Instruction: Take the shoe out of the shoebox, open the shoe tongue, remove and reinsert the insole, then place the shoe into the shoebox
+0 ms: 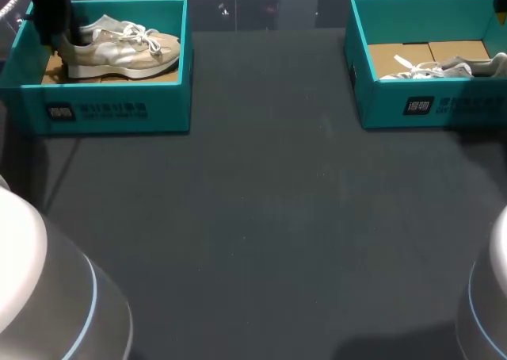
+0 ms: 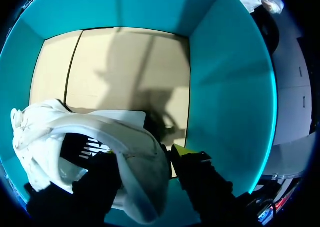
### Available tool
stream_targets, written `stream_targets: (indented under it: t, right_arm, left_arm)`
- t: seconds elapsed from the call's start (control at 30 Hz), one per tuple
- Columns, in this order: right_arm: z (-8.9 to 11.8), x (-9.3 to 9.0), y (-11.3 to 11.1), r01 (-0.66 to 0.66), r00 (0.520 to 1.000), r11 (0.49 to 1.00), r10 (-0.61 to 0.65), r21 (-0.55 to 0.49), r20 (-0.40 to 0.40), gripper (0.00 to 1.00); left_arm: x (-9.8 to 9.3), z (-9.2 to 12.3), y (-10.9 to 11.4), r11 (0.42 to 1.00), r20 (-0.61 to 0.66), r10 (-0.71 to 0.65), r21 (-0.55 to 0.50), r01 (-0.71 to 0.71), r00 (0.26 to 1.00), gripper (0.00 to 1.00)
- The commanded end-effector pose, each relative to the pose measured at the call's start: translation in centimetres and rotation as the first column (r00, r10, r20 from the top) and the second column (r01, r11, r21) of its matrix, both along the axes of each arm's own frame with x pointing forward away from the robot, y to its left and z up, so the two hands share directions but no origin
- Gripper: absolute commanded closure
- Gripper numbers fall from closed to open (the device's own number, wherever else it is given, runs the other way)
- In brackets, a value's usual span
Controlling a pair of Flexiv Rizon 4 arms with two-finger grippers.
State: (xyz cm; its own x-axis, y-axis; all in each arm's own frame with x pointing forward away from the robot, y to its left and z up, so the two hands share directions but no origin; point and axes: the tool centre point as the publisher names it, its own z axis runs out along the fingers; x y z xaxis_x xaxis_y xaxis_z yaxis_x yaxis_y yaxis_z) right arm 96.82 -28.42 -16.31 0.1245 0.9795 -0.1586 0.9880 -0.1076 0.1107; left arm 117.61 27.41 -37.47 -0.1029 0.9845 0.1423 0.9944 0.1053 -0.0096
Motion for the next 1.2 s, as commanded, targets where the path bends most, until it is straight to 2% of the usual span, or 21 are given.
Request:
stream_targets:
  t: [0.03, 0.1, 0.17, 0.2, 0.23, 0.27, 0.73, 1.2]
  right_arm:
    - [0.0, 0.0, 0.0, 0.000, 1.000, 1.000, 0.000, -0.001, -0.001, 0.00]
    - [0.0, 0.0, 0.0, 0.000, 1.000, 1.000, 0.000, -0.001, -0.001, 0.00]
    - [0.0, 0.0, 0.0, 0.000, 1.000, 1.000, 0.000, -0.001, -0.001, 0.00]
    - [0.0, 0.0, 0.0, 0.000, 1.000, 1.000, 0.000, -0.001, -0.001, 0.00]
    - [0.0, 0.0, 0.0, 0.000, 1.000, 1.000, 0.000, -0.001, -0.001, 0.00]
    - [0.0, 0.0, 0.0, 0.000, 1.000, 1.000, 0.000, -0.001, -0.001, 0.00]
    - [0.0, 0.0, 0.0, 0.000, 1.000, 1.000, 0.000, -0.001, -0.001, 0.00]
    - [0.0, 0.0, 0.0, 0.000, 1.000, 1.000, 0.000, -0.001, -0.001, 0.00]
  left_arm:
    - [0.1, -0.1, -0.1, 1.000, -0.003, 0.000, 0.005, 0.000, 1.000, 0.56]
    - [0.1, -0.2, 0.0, 1.000, -0.004, 0.000, 0.006, 0.001, 1.000, 0.61]
    - [0.1, -0.2, 0.0, 1.000, -0.005, 0.000, 0.009, 0.000, 1.000, 0.71]
    - [0.1, -0.2, 0.0, 1.000, -0.005, 0.000, 0.010, 0.000, 1.000, 0.80]
    - [0.1, -0.3, 0.0, 1.000, -0.005, 0.001, 0.010, -0.001, 1.000, 0.85]
    - [0.0, -0.3, 0.1, 1.000, -0.005, 0.001, 0.011, -0.001, 1.000, 0.99]
    - [-0.1, 1.0, 1.5, 1.000, 0.006, -0.008, 0.002, 0.008, 1.000, 1.00]
    - [-1.5, 6.2, 1.8, 0.999, 0.052, -0.024, -0.034, 0.026, 0.998, 1.00]
